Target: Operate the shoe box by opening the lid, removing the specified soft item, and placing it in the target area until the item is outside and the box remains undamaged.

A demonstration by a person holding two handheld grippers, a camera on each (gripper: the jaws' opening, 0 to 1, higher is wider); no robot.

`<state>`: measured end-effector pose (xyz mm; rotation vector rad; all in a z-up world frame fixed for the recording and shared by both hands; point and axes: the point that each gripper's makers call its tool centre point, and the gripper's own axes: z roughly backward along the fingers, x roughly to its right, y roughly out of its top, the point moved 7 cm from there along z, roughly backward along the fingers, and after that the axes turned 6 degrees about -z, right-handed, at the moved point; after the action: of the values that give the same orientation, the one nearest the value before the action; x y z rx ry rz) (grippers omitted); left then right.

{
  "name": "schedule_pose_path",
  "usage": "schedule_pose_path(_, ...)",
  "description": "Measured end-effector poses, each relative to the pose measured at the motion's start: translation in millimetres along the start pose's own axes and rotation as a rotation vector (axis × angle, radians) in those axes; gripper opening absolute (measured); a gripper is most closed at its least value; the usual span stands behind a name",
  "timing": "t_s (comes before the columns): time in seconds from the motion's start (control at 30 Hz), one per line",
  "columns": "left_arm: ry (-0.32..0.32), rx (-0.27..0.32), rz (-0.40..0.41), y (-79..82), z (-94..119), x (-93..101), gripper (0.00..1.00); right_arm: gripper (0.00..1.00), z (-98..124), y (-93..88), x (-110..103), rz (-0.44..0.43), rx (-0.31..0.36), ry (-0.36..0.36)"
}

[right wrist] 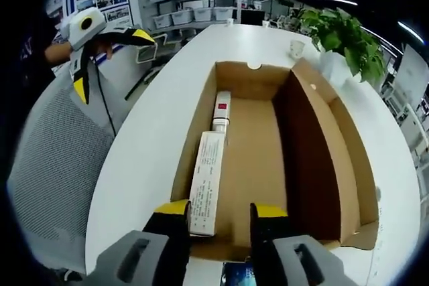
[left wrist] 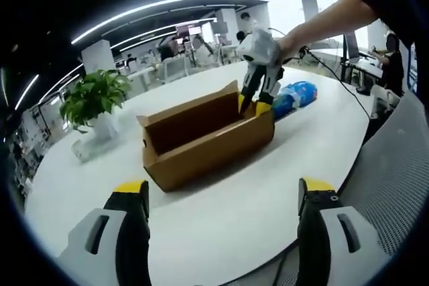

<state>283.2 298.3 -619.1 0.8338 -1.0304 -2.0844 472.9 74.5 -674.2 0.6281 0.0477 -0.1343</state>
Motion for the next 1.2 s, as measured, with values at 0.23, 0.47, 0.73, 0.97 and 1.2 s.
schedule_pose_path(0.23, -0.005, -0.004, -0.009, 0.0, -0.3, 0.7, 0.92, 0.23, 4.3, 0.7, 4.8, 0.045, -0.024, -0.051)
schedule_pose_path(0.47, -0.004, -0.007, -0.013, -0.8, -0.1, 0.5, 0.91, 0.23, 5.4, 3.2, -2.1, 0.057, -0.024, -0.032)
schedule_pose_path(0.73, -0.005, -0.011, -0.017, -1.8, -0.5, 0.7, 0.91, 0.25, -3.8, 12.6, -4.4, 0.077, -0.007, -0.013)
schedule_pose_path(0.97, 0.003, -0.009, -0.012, -2.0, 0.0, -0.3, 0.91, 0.23, -17.8, 15.3, -6.7, 0.090, -0.015, -0.004)
schedule_pose_path(1.2, 0.005, -0.007, -0.010, -1.7, 0.3, -0.5, 0.91, 0.16, -26.9, 13.7, -7.2, 0.103, -0.035, -0.018)
